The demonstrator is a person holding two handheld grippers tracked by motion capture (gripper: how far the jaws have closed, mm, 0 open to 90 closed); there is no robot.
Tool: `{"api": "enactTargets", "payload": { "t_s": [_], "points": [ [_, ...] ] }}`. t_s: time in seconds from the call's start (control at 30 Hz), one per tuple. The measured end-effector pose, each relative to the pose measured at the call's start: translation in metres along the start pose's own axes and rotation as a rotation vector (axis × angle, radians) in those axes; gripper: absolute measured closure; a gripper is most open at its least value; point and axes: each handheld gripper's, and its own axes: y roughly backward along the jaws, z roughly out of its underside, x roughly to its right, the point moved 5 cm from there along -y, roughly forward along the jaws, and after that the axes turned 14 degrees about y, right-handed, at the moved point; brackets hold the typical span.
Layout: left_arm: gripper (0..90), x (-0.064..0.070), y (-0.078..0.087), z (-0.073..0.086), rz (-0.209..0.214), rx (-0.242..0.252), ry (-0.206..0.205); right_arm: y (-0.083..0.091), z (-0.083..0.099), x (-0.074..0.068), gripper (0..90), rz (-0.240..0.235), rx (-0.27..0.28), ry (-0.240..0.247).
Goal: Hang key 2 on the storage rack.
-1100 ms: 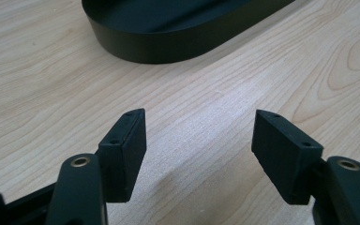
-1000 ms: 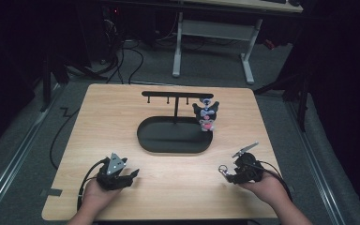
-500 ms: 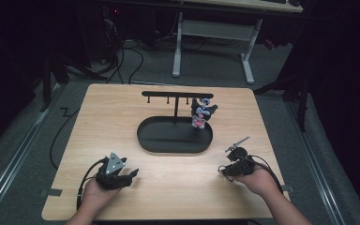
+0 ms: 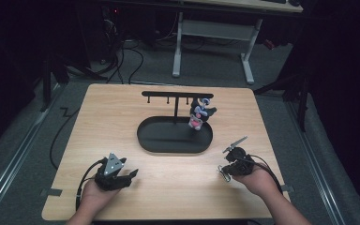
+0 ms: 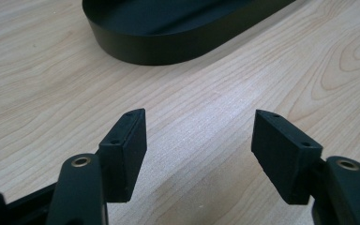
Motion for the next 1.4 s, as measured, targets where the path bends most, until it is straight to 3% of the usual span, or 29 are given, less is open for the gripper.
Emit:
{"api": "enactTargets", "payload": {
  "t_s": [0.5,0.6,0.7,0.93,1.4],
  "points": [
    [36.7,0.002,-0.001,0.001,0.000,-0.009,-0.010,-0.009,0.002,0.002,88.6,-0.004,-0.011,0.000],
    [36.7,0.002,0.000,0.001,0.002,-0.006,-0.008,-0.008,0.002,0.001,89.0,0.008,-0.018,0.019],
    [36.7,0.001,0.001,0.000,0.002,-0.004,-0.007,0.002,0.001,0.000,89.1,0.013,-0.004,0.040],
    [36.8,0.003,0.001,0.000,0.014,0.016,-0.016,0.028,-0.001,-0.001,89.1,0.017,0.032,0.031],
    [36.9,0.000,0.003,0.000,0.011,0.027,-0.011,0.052,-0.021,0.006,89.1,0.017,0.087,0.013]
  ]
}}
